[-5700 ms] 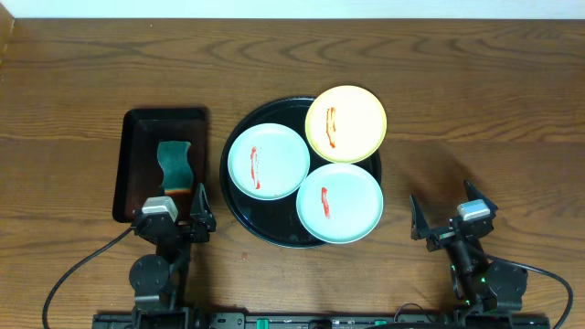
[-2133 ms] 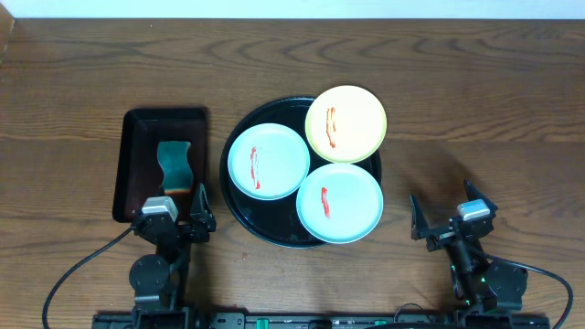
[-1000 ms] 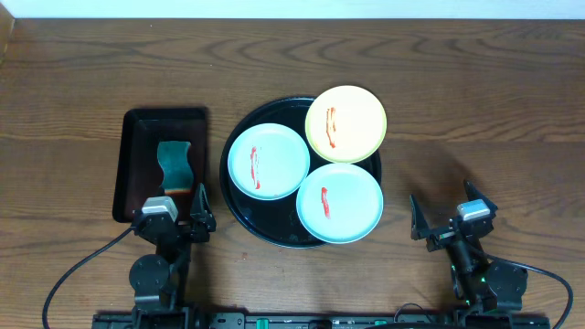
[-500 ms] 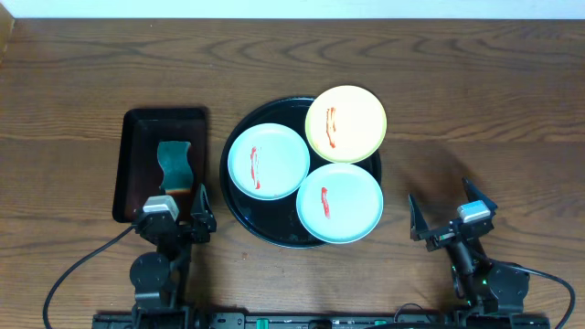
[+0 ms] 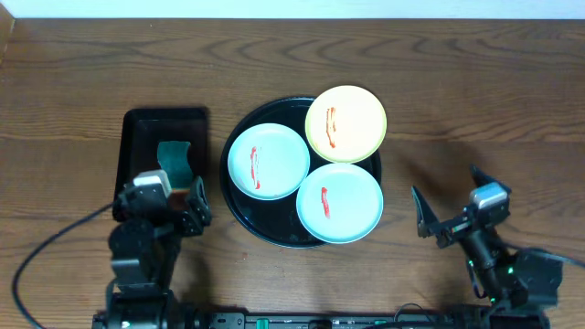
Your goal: Clean dirty plates on tray and stack at the side
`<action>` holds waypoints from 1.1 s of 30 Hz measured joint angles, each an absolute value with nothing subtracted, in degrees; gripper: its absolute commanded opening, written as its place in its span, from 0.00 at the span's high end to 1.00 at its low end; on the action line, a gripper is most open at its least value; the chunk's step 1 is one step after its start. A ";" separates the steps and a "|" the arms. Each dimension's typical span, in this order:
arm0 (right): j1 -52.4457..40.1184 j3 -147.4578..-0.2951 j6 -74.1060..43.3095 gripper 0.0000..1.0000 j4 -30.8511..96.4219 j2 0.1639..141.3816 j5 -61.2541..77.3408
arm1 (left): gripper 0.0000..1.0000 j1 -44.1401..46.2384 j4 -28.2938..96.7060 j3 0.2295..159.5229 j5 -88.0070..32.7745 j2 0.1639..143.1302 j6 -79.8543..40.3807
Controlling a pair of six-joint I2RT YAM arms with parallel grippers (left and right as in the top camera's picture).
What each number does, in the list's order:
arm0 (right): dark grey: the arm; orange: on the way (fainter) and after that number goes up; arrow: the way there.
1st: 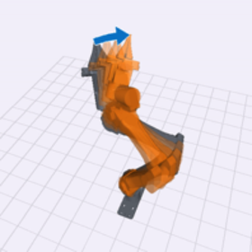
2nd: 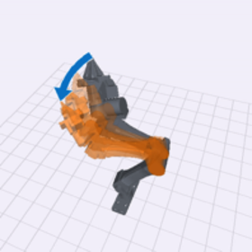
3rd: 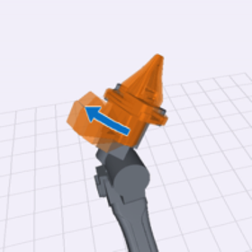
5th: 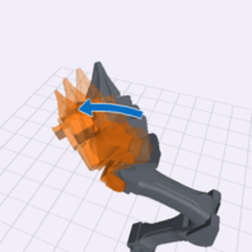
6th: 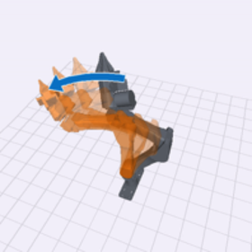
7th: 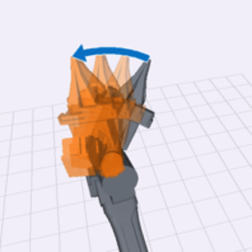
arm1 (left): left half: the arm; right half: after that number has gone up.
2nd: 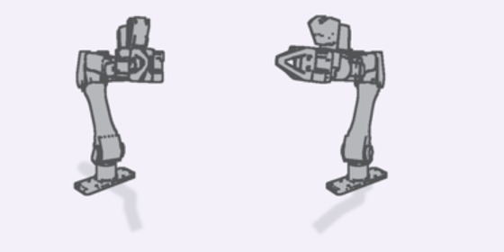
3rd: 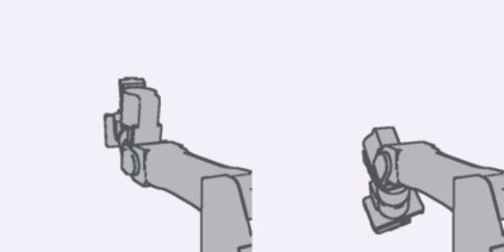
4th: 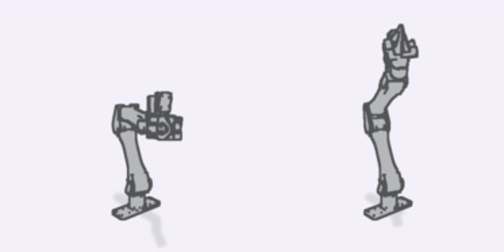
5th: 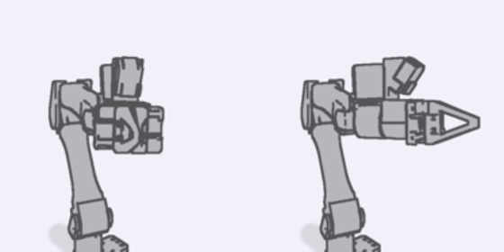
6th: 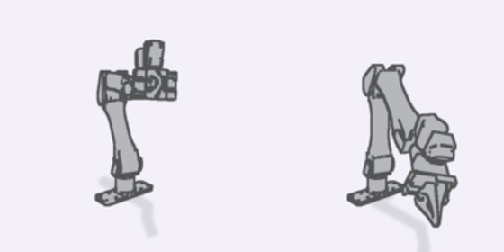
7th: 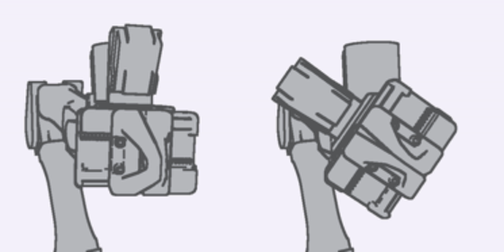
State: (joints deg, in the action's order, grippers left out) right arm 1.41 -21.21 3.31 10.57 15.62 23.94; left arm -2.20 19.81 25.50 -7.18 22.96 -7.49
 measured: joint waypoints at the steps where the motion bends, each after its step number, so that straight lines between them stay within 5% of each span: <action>1: 1.41 -22.87 3.31 0.01 11.64 17.28 24.01 | 0.22 -2.20 21.12 27.55 -7.20 23.86 -7.49; 15: 1.39 -43.77 3.16 0.01 26.89 36.62 26.22 | 0.22 -2.20 40.82 48.36 -7.18 32.58 -7.49; 27: 1.34 -62.24 3.33 0.01 47.90 57.04 27.79 | 0.22 -2.20 69.54 79.13 -6.61 57.93 -5.82; 33: 1.34 -64.62 2.26 0.01 48.69 63.51 32.03 | 0.22 -2.20 75.81 86.41 -6.02 69.41 -5.72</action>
